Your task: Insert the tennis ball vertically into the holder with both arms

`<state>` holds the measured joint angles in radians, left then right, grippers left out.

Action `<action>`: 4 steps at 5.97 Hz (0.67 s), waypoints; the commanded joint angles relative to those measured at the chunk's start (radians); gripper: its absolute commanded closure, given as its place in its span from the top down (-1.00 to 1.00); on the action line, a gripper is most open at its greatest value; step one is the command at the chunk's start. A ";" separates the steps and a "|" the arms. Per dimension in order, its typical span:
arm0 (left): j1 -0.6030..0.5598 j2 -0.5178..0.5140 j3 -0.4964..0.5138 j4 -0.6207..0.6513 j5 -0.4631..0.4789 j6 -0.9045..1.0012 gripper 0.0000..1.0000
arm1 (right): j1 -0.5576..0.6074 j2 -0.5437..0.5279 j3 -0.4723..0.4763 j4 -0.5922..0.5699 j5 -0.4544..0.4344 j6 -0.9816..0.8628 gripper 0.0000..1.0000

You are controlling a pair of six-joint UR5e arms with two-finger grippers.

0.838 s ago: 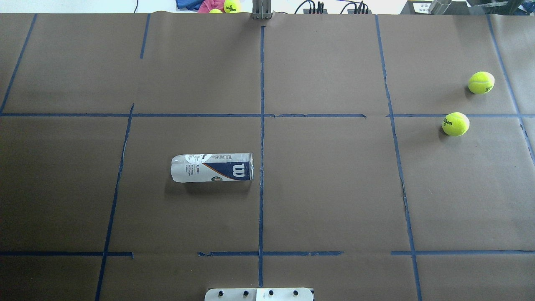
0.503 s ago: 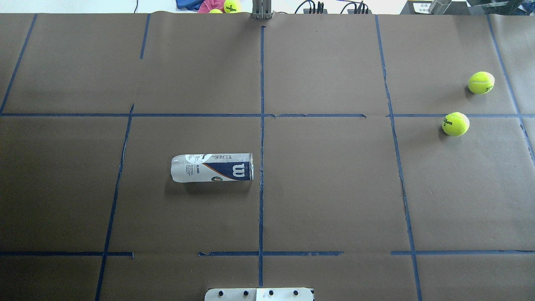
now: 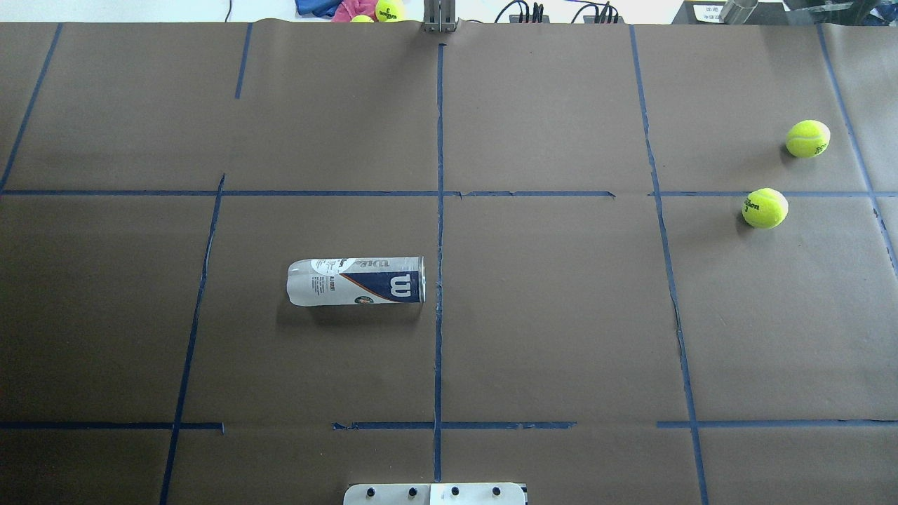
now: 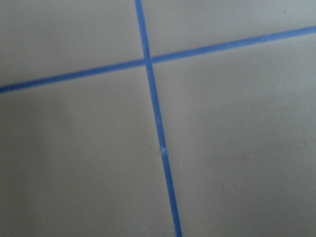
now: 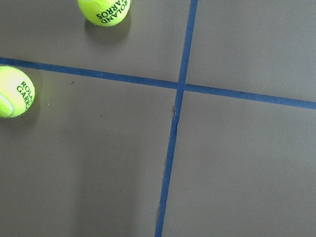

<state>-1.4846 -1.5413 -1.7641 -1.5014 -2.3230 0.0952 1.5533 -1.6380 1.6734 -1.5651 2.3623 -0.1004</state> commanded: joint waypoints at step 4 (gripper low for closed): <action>0.033 -0.114 -0.023 -0.263 -0.050 0.003 1.00 | -0.006 0.003 0.006 0.000 0.003 0.002 1.00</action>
<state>-1.4663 -1.6524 -1.7866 -1.6635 -2.3470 0.0975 1.5484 -1.6352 1.6782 -1.5654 2.3650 -0.0985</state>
